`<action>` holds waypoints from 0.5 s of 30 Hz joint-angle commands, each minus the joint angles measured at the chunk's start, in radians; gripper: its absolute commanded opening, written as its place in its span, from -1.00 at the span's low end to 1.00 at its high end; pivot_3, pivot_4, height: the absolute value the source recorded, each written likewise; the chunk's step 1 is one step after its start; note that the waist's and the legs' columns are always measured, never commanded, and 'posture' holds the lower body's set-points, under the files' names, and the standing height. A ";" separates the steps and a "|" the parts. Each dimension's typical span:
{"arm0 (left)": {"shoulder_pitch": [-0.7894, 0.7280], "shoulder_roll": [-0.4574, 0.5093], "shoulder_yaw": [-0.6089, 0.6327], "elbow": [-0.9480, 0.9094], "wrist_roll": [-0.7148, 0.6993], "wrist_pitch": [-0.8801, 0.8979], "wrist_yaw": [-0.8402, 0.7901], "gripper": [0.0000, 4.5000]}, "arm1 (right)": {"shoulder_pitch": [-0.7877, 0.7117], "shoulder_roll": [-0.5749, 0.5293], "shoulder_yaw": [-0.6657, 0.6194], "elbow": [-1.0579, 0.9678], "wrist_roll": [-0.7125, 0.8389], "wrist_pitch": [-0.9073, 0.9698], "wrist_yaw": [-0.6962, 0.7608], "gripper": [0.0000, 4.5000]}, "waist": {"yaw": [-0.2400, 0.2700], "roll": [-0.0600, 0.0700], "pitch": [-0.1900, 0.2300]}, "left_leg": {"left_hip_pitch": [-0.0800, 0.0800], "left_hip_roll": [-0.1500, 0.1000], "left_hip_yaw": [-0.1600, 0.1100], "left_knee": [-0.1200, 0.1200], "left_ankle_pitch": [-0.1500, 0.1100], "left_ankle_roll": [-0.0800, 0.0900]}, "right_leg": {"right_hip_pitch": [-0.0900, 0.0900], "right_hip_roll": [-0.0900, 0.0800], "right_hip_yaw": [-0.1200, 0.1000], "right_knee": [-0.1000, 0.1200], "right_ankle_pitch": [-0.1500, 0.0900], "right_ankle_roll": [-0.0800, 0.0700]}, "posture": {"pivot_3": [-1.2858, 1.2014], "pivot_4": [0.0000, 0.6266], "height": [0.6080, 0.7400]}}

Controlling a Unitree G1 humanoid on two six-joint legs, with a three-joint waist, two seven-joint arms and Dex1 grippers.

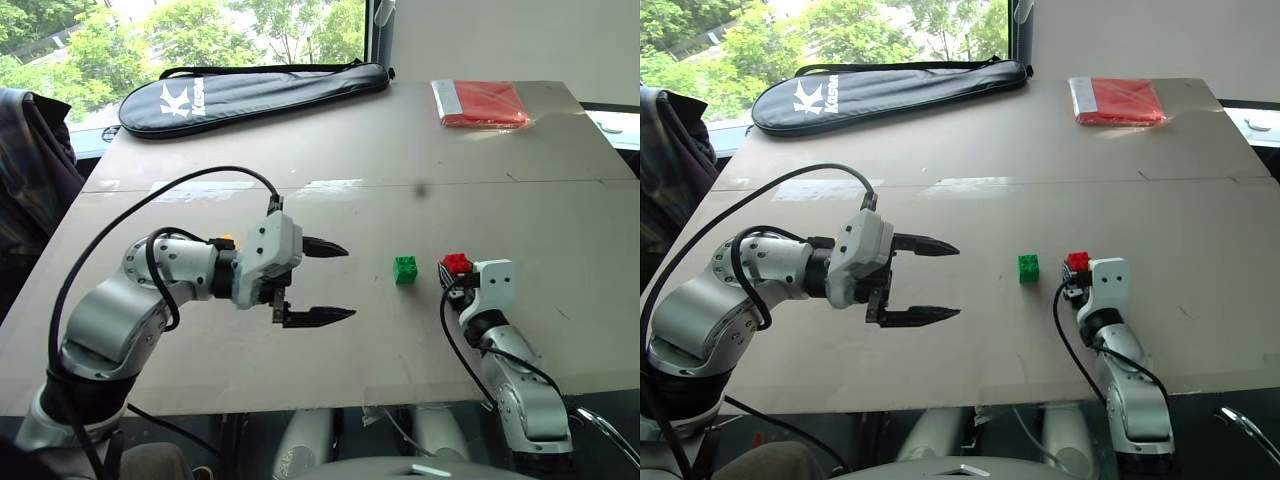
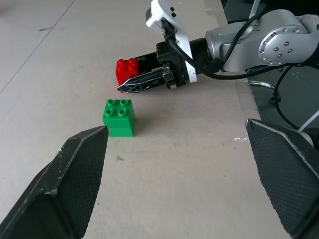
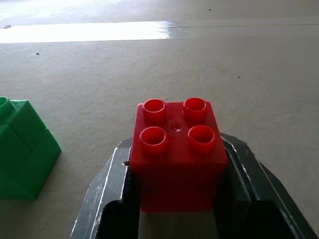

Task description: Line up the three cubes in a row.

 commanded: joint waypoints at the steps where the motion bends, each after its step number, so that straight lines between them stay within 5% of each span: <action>1: -0.010 0.018 0.010 -0.010 -0.021 -0.009 -0.015 1.00 | 0.028 0.008 0.015 -0.022 -0.002 0.023 -0.012 -0.40 | -0.001 -0.001 0.000 | 0.000 0.000 0.000 0.000 0.000 0.000 | 0.000 0.000 0.000 0.000 0.000 0.000 | 0.03 -0.52 0.31; 5: -0.013 0.020 0.004 -0.001 -0.016 -0.013 -0.022 1.00 | 0.038 0.009 0.026 -0.041 -0.002 0.030 -0.013 -0.40 | -0.002 -0.001 0.000 | 0.000 0.000 0.000 0.000 0.000 0.000 | 0.000 0.000 0.000 0.000 0.000 0.000 | 0.03 -0.52 0.31; 6: -0.016 0.019 0.002 0.000 -0.016 -0.013 -0.022 1.00 | 0.039 0.011 0.026 -0.042 0.006 0.032 -0.007 0.07 | -0.002 -0.001 0.000 | 0.000 0.000 0.000 0.000 0.000 0.000 | 0.000 0.000 0.000 0.000 0.000 0.000 | 0.03 -0.52 0.31; 11: -0.031 0.018 -0.006 -0.002 -0.017 -0.003 -0.017 1.00 | 0.035 0.011 0.028 -0.044 0.009 0.049 -0.004 0.99 | -0.008 -0.001 -0.001 | 0.000 0.000 0.000 0.000 0.000 0.000 | 0.000 0.000 0.000 0.000 0.000 0.000 | 0.03 -0.52 0.31; 15: -0.039 0.015 -0.015 -0.001 -0.013 -0.001 -0.009 1.00 | 0.027 0.012 0.028 -0.037 0.011 0.058 -0.005 0.99 | -0.014 -0.002 -0.001 | 0.000 0.000 0.000 0.000 0.000 0.001 | 0.000 0.000 0.000 0.000 0.000 0.000 | 0.03 -0.52 0.31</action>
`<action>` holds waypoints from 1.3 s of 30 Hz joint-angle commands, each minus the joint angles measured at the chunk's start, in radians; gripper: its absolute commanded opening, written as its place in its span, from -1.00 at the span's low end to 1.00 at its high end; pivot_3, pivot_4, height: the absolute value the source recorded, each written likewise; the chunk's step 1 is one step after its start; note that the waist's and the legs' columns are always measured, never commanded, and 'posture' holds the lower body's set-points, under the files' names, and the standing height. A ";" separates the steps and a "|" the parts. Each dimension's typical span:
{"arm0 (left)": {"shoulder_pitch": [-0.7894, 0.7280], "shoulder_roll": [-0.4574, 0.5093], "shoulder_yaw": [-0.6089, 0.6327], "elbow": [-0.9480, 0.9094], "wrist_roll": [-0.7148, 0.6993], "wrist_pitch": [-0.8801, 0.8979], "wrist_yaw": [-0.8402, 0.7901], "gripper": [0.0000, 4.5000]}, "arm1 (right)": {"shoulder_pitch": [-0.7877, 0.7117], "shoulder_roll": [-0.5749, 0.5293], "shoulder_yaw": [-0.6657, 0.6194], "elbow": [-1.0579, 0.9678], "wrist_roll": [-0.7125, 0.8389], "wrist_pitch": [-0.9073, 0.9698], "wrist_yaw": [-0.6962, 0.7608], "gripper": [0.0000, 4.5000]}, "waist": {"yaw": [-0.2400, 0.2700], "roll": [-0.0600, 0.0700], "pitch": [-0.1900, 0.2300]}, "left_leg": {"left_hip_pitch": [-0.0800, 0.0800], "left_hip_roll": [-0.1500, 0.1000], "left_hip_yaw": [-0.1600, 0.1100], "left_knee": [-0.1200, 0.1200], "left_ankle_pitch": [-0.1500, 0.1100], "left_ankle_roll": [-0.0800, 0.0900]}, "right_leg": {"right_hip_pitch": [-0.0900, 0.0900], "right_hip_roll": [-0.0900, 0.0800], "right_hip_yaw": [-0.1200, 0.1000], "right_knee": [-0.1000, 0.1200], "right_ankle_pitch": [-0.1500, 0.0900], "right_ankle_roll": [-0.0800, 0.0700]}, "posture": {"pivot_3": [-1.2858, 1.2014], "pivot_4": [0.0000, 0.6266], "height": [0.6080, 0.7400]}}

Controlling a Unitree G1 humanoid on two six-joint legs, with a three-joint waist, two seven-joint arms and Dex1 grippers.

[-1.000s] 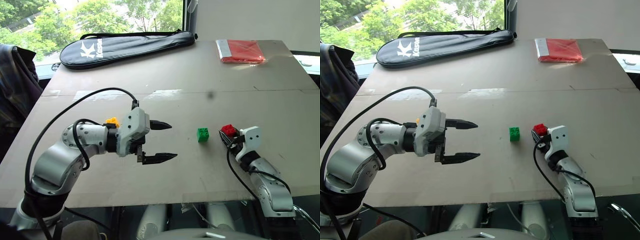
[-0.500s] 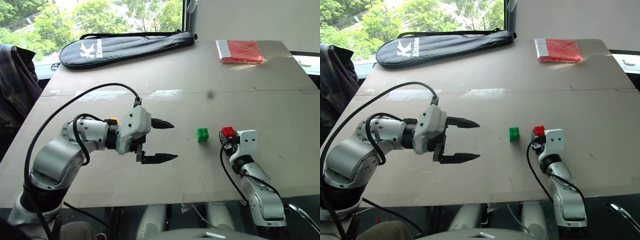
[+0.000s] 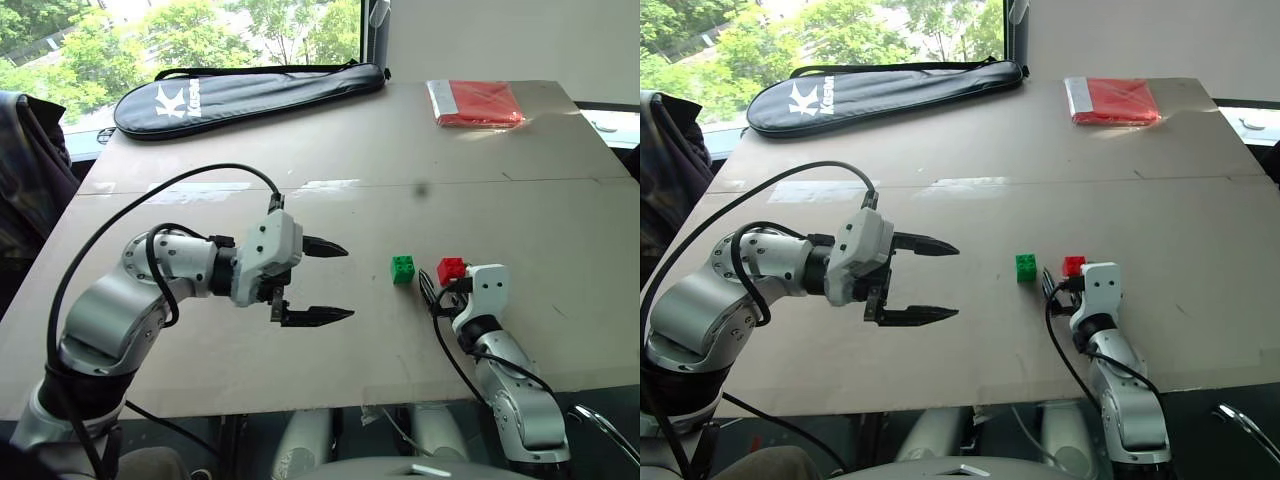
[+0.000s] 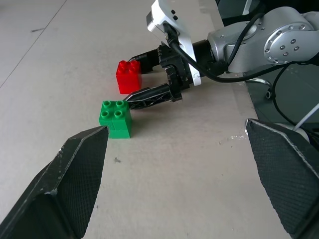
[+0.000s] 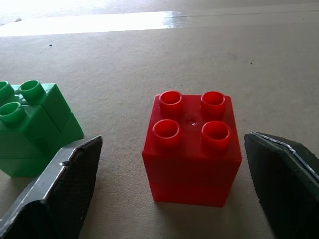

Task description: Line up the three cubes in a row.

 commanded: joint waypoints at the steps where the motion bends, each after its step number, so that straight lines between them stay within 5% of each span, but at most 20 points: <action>1: -0.016 0.003 -0.001 -0.010 -0.009 -0.006 0.006 1.00 | -0.001 0.000 -0.005 0.004 0.010 0.017 -0.001 0.99 | -0.004 0.000 0.000 | 0.000 0.000 0.000 0.000 0.000 0.000 | 0.000 0.000 0.000 0.000 0.000 0.000 | 0.03 -0.52 0.31; 31: 0.072 -0.053 0.056 -0.007 -0.046 -0.052 0.073 1.00 | 0.035 -0.168 -0.069 -0.159 0.035 -0.053 0.118 0.99 | -0.005 0.000 0.000 | 0.000 0.000 0.000 0.000 -0.002 0.003 | 0.000 0.000 0.000 0.000 0.000 0.000 | 0.03 -0.52 0.31; 39: 0.312 -0.218 0.281 -0.020 -0.034 -0.176 0.281 1.00 | 0.045 -0.349 -0.181 -0.184 0.320 -0.091 0.462 0.99 | -0.005 -0.001 0.001 | 0.000 0.002 0.001 0.000 -0.002 0.004 | 0.000 0.000 0.001 -0.001 0.000 0.000 | 0.03 -0.52 0.31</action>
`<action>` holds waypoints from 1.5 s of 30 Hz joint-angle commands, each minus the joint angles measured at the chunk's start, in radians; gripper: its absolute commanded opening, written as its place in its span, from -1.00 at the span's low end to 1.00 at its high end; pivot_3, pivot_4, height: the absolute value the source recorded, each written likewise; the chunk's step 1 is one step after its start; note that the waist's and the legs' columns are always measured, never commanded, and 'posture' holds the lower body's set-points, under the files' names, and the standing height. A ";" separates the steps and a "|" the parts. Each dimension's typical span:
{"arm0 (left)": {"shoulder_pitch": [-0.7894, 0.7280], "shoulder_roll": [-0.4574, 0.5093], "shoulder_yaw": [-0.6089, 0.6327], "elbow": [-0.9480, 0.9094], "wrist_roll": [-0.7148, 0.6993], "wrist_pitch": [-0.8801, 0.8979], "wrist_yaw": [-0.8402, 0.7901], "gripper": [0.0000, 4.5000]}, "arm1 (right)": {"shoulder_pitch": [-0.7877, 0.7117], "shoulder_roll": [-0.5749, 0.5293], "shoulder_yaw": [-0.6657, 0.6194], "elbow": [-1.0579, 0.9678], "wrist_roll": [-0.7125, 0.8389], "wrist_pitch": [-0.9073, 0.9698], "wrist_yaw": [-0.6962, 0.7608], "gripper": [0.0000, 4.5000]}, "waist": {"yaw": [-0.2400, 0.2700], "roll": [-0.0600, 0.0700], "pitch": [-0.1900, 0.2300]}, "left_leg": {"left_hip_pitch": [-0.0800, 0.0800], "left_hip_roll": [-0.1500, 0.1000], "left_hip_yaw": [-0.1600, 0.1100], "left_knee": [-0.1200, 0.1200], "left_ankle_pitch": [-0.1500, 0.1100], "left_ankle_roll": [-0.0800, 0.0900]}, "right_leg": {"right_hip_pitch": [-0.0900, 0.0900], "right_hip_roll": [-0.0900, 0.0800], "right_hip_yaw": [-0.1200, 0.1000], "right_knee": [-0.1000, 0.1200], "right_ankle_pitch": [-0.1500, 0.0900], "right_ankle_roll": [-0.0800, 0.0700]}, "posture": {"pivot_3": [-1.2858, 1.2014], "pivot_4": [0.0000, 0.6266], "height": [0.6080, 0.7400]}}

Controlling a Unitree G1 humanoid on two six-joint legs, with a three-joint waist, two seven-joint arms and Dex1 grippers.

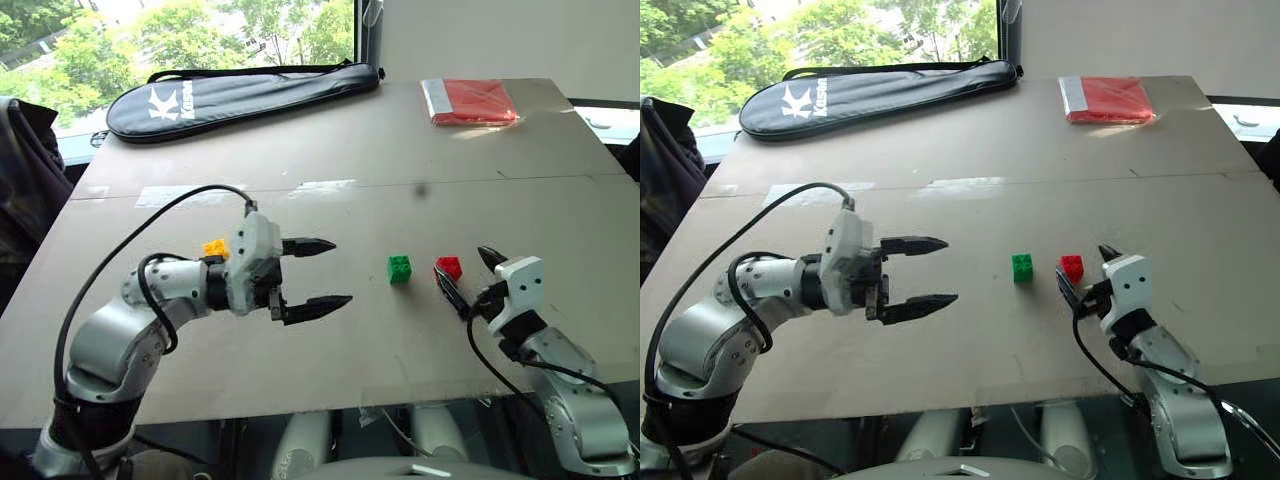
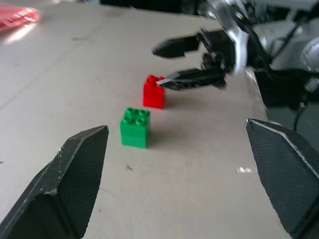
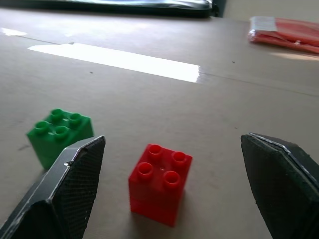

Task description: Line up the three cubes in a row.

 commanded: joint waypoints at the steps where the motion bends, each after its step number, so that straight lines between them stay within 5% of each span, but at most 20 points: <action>1: 0.100 -0.051 0.121 -0.018 0.064 -0.125 0.103 1.00 | 0.029 -0.074 -0.080 0.006 0.145 -0.048 0.186 0.99 | 0.003 0.000 0.000 | 0.000 0.000 0.000 0.000 0.000 0.000 | 0.000 0.000 0.000 0.000 0.000 0.000 | 0.03 -0.52 0.31; 6: 0.287 -0.178 0.185 -0.051 0.188 -0.267 0.259 1.00 | 0.106 -0.193 -0.171 0.148 0.293 -0.171 0.530 0.99 | 0.016 -0.001 0.000 | 0.000 0.000 0.001 0.000 -0.001 0.001 | 0.001 -0.001 0.000 -0.002 0.000 0.000 | 0.03 -0.52 0.31; 9: 0.391 -0.334 0.189 -0.063 0.289 -0.346 0.444 1.00 | 0.080 -0.248 -0.235 0.287 0.388 -0.245 0.776 0.99 | 0.024 -0.003 0.000 | 0.000 0.000 0.002 0.000 -0.001 0.002 | 0.002 -0.002 0.000 -0.003 0.000 0.000 | 0.03 -0.52 0.31; 15: 0.455 -0.464 0.152 -0.028 0.440 -0.437 0.611 1.00 | 0.029 -0.280 -0.264 0.421 0.430 -0.298 0.962 0.99 | 0.033 -0.005 0.000 | 0.005 0.001 0.000 0.000 -0.001 0.002 | 0.007 -0.002 -0.003 -0.003 0.000 0.000 | 0.03 -0.52 0.31; 20: 0.423 -0.587 0.060 0.045 0.675 -0.420 0.866 1.00 | -0.029 -0.283 -0.271 0.476 0.439 -0.301 1.005 0.99 | 0.032 -0.004 -0.001 | 0.005 -0.001 0.000 0.000 -0.001 0.002 | 0.007 -0.004 -0.004 -0.003 0.000 0.000 | 0.03 -0.52 0.31; 25: 0.336 -0.626 0.022 0.121 0.767 -0.330 0.970 1.00 | -0.005 -0.272 -0.270 0.423 0.459 -0.272 0.985 0.99 | 0.036 -0.006 -0.001 | 0.003 -0.001 -0.003 0.001 -0.001 0.002 | 0.007 -0.005 -0.007 -0.003 0.000 0.000 | 0.03 -0.52 0.31; 45: 0.110 -0.576 -0.012 0.361 0.788 -0.315 0.997 1.00 | -0.029 -0.211 -0.290 0.316 0.474 -0.267 0.825 0.99 | 0.049 -0.002 -0.003 | 0.002 -0.002 -0.006 0.001 -0.001 0.002 | 0.007 -0.008 -0.010 -0.003 0.002 0.004 | 0.03 -0.52 0.31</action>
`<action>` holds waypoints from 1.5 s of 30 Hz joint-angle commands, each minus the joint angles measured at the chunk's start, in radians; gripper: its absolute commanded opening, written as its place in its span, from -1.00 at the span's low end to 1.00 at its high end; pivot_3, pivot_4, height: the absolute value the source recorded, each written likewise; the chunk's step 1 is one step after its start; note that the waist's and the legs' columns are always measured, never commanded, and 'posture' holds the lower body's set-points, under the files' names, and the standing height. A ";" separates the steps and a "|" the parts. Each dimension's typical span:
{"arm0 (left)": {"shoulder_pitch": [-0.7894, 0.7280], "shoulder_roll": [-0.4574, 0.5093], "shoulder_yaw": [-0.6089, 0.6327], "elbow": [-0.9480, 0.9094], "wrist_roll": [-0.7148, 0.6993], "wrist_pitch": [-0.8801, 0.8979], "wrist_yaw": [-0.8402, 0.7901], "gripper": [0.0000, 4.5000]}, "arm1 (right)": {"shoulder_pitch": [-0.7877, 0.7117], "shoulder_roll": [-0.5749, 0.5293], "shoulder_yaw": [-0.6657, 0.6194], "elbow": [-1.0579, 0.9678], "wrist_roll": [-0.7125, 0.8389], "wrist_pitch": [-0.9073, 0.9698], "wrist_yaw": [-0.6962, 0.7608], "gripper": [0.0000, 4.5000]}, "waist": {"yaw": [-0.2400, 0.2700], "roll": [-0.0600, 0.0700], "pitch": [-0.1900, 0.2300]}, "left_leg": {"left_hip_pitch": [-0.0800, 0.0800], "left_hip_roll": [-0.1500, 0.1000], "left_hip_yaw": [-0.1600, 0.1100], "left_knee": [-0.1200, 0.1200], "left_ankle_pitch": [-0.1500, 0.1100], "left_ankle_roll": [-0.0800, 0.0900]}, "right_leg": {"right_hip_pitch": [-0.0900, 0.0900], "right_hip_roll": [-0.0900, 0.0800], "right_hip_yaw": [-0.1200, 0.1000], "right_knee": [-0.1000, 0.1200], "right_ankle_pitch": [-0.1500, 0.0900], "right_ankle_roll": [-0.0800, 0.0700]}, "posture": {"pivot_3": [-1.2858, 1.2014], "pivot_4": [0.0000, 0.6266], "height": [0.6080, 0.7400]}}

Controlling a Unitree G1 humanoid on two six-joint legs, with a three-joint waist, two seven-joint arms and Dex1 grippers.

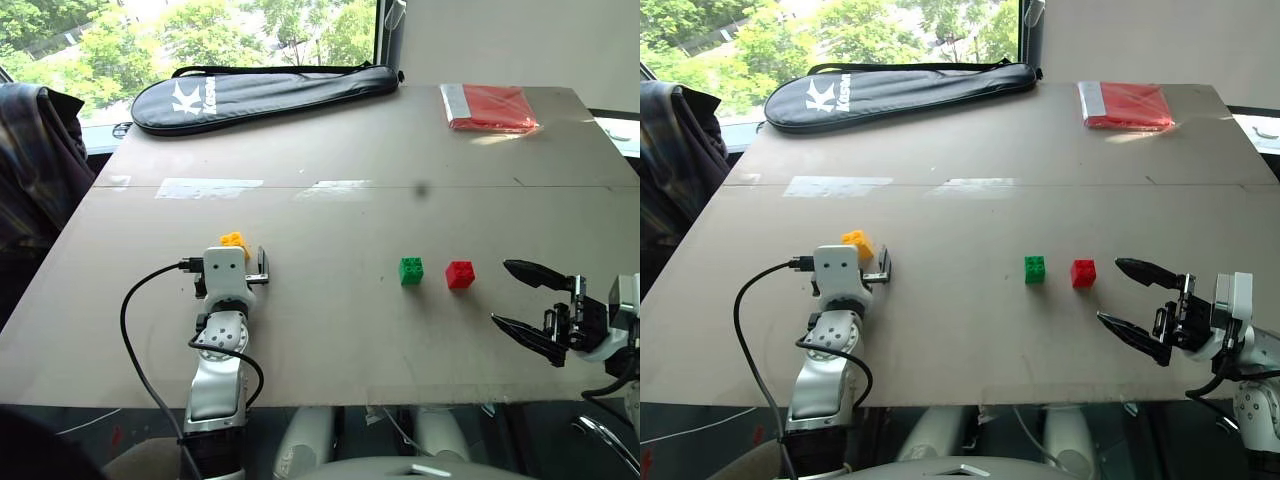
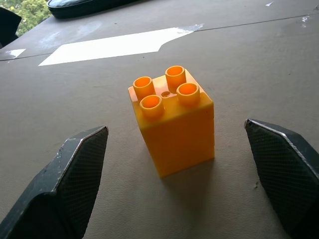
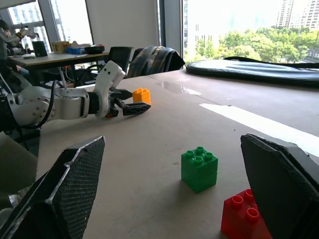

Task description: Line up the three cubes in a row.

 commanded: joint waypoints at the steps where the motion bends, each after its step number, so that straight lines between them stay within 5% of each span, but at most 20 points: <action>1: -0.006 -0.007 -0.002 0.019 0.003 0.000 0.021 0.89 | -0.006 0.006 -0.012 -0.047 0.011 -0.005 -0.024 1.00 | 0.004 0.001 0.000 | 0.000 0.000 0.000 0.000 0.000 0.000 | 0.000 0.000 0.000 0.000 0.000 0.000 | 0.03 -0.52 0.31; 3: -0.009 -0.014 0.003 0.022 -0.002 0.005 0.026 0.67 | -0.007 0.008 -0.010 -0.054 0.011 -0.003 -0.033 1.00 | 0.005 0.001 -0.001 | 0.000 0.000 0.000 0.000 0.000 0.000 | 0.000 0.000 0.000 0.000 0.000 0.000 | 0.03 -0.52 0.31; 9: -0.014 -0.035 0.010 0.026 -0.020 0.026 0.035 -0.44 | -0.017 0.007 -0.009 -0.067 0.011 0.006 -0.059 1.00 | 0.005 0.004 -0.002 | 0.000 0.000 0.000 0.000 0.000 0.000 | 0.000 0.001 0.000 0.000 0.000 0.000 | 0.03 -0.52 0.31; 14: -0.018 -0.011 0.001 0.047 -0.029 -0.001 0.004 -0.44 | -0.009 0.009 -0.008 -0.077 0.011 0.005 -0.072 1.00 | 0.005 0.005 -0.003 | 0.000 -0.001 0.000 0.000 0.000 0.000 | 0.000 0.001 0.000 0.000 0.000 0.000 | 0.03 -0.52 0.31; 22: -0.058 0.208 -0.166 0.130 -0.181 -0.228 -0.543 -0.44 | 0.005 0.016 -0.007 -0.066 0.002 -0.008 -0.068 1.00 | 0.007 0.009 -0.005 | -0.001 -0.002 0.000 0.000 0.000 0.000 | 0.000 0.001 -0.001 0.000 -0.002 -0.004 | 0.03 -0.52 0.31; 28: -0.274 0.342 -0.285 0.295 -0.301 -0.333 -0.999 -0.44 | 0.018 0.039 0.003 -0.092 -0.009 -0.015 -0.092 1.00 | 0.004 0.009 -0.005 | -0.001 -0.002 0.000 0.000 0.000 0.000 | -0.001 0.002 -0.001 0.000 -0.002 -0.004 | 0.03 -0.52 0.31; 34: -0.524 0.375 -0.383 0.628 -0.302 -0.468 -1.368 -0.44 | 0.050 0.054 0.005 -0.099 -0.025 -0.036 -0.094 1.00 | 0.001 0.009 -0.005 | -0.002 -0.002 0.000 0.000 0.000 0.000 | -0.001 0.003 -0.001 0.000 -0.002 -0.004 | 0.03 -0.52 0.31; 45: -0.748 0.323 -0.400 0.993 -0.231 -0.599 -1.493 -0.44 | 0.140 0.081 -0.016 -0.134 -0.029 -0.081 -0.117 1.00 | -0.019 0.007 -0.004 | -0.002 -0.002 0.000 0.000 0.000 0.001 | -0.001 0.003 -0.001 0.000 0.000 0.000 | 0.03 -0.52 0.31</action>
